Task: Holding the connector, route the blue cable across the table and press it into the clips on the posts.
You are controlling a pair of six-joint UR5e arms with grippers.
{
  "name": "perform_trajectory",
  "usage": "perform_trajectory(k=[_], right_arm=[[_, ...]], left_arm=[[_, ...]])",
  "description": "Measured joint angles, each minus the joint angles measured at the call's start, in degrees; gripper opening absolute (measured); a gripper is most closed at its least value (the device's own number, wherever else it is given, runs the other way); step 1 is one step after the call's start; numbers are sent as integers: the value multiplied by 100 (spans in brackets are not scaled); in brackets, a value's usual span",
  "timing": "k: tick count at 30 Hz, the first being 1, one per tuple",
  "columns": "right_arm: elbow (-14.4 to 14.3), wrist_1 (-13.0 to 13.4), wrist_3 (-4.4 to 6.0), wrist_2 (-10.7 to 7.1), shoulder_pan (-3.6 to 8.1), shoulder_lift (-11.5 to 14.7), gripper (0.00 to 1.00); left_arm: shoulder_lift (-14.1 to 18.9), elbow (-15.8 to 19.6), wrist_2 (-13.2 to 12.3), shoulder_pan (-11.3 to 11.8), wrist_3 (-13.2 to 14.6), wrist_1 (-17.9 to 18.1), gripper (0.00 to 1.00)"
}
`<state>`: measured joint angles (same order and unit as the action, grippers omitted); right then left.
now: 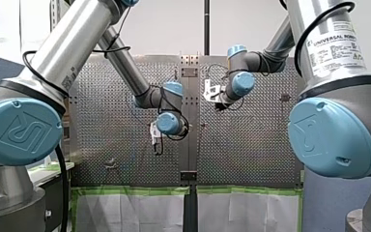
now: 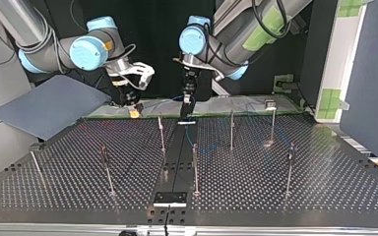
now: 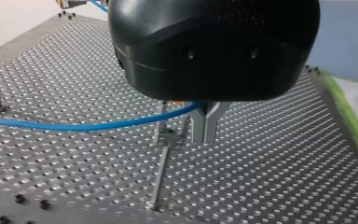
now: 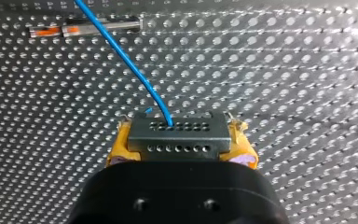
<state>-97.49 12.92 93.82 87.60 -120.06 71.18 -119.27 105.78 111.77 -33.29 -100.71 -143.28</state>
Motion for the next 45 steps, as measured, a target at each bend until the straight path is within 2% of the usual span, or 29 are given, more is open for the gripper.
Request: perform_trajectory(k=[3,6,11,20,23,28,33,41,45], right_arm=[[-133,174,39,9,9,-82,0],[-184,351,34,-5,17,-226,0],[-203,585,2,-18,41,-454,0],[-205,800,-31,15,115,-502,0],[-209,872,-75,14,147,-504,0],[-225,891,-216,-14,234,-516,0],[-281,894,-257,-27,307,-567,0],[-299,926,-223,-173,417,-730,0],[-295,1071,-106,-348,497,-850,0]], left_arm=[[-1,123,-50,12,-32,42,0],[-7,107,-134,19,-87,87,0],[-126,-62,-263,12,-141,94,0],[-493,-556,-343,10,-231,-23,0],[-514,-686,-340,20,-253,-80,0],[-518,-796,-328,26,-298,-102,0],[-519,-819,-335,28,-320,-87,0],[-536,-952,-556,98,-445,-44,0],[-635,-1108,-634,149,-453,-133,0]])
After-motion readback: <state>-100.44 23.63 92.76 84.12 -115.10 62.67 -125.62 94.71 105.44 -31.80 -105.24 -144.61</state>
